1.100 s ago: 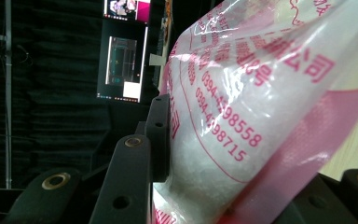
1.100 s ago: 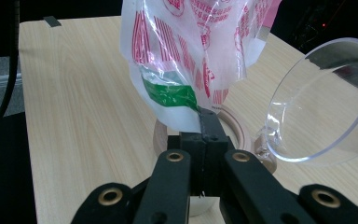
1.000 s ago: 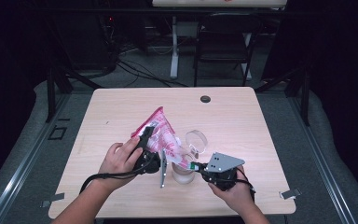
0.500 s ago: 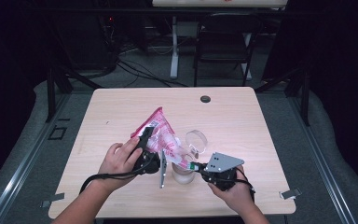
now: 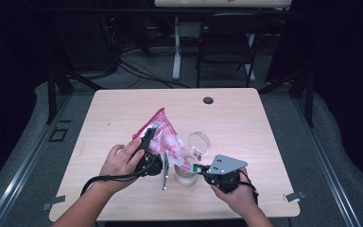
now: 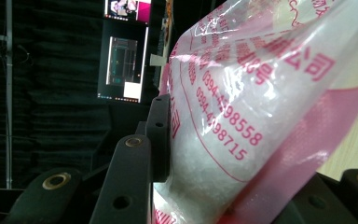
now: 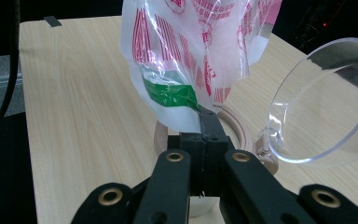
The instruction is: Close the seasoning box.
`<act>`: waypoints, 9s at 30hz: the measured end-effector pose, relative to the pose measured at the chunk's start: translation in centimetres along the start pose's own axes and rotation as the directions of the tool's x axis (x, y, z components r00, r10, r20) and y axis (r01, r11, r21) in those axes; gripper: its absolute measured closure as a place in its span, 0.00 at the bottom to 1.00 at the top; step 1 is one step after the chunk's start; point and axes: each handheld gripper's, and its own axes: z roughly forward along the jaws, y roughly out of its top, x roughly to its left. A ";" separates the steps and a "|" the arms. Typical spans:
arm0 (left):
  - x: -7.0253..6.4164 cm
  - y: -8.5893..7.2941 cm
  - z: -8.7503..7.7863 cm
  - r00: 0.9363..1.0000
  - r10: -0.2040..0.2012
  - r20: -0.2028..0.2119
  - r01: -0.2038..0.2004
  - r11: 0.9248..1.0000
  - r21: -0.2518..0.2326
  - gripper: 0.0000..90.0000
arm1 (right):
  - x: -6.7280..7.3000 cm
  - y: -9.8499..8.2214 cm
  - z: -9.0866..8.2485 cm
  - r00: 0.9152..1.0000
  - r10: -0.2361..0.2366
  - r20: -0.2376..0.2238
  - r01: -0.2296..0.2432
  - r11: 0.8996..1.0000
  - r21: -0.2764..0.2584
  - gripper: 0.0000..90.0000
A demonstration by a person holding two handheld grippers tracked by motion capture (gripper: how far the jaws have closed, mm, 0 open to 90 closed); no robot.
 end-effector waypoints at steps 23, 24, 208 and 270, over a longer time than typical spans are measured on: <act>0.1 -0.1 -0.1 1.000 -0.013 0.011 0.013 1.000 0.001 0.77 | 0.1 0.1 -0.1 1.000 -0.004 0.004 0.004 1.000 0.000 1.00; 0.1 -0.1 -0.1 1.000 -0.015 0.013 0.015 1.000 0.003 0.77 | 0.1 0.2 -0.1 1.000 -0.006 0.004 0.006 1.000 0.000 1.00; -8.3 -5.9 2.0 0.366 -0.814 0.451 0.780 0.533 0.329 0.89 | 1.0 6.3 2.0 0.999 -0.054 -0.003 0.053 0.990 -0.133 0.92; -5.3 -14.8 3.4 0.102 -0.959 0.266 0.907 0.199 0.371 0.94 | -0.7 4.1 -1.8 0.997 0.034 0.071 -0.020 0.982 -0.186 0.83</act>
